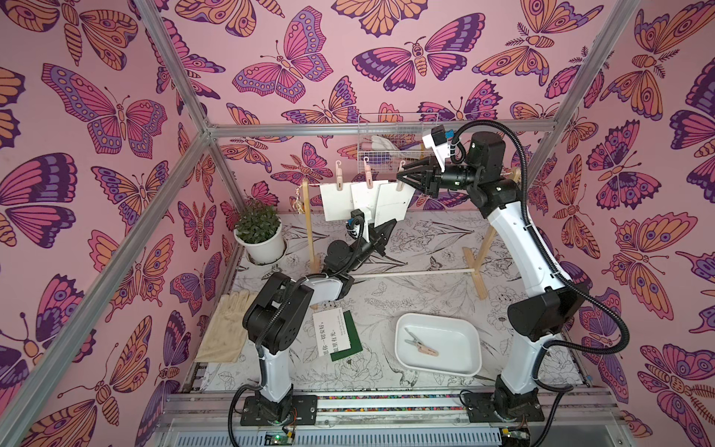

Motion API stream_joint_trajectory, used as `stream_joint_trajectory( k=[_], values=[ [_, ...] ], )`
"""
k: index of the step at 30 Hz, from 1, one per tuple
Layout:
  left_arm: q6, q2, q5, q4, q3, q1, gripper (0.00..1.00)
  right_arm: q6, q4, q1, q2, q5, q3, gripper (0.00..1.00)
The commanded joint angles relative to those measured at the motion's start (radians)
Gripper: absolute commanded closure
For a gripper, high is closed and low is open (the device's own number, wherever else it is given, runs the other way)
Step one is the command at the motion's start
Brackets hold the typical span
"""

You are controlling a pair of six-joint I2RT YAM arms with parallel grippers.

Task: Remove the postcards from the strings
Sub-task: Remove the clamp from the clothesline.

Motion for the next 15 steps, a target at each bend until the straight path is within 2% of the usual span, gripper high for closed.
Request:
stream_joint_trajectory(
  k=[1,6,15],
  values=[
    [-0.018,-0.005,0.008,0.054,-0.018,-0.003,1.0,-0.003,0.005,0.01,-0.022,-0.004,0.012,0.79],
    [-0.026,0.002,0.017,0.055,-0.032,-0.006,1.0,0.001,0.021,0.01,-0.029,-0.002,0.008,0.84],
    [-0.011,0.005,0.05,0.055,-0.054,-0.021,1.0,0.003,0.051,0.011,-0.056,0.033,-0.008,0.85]
  ],
)
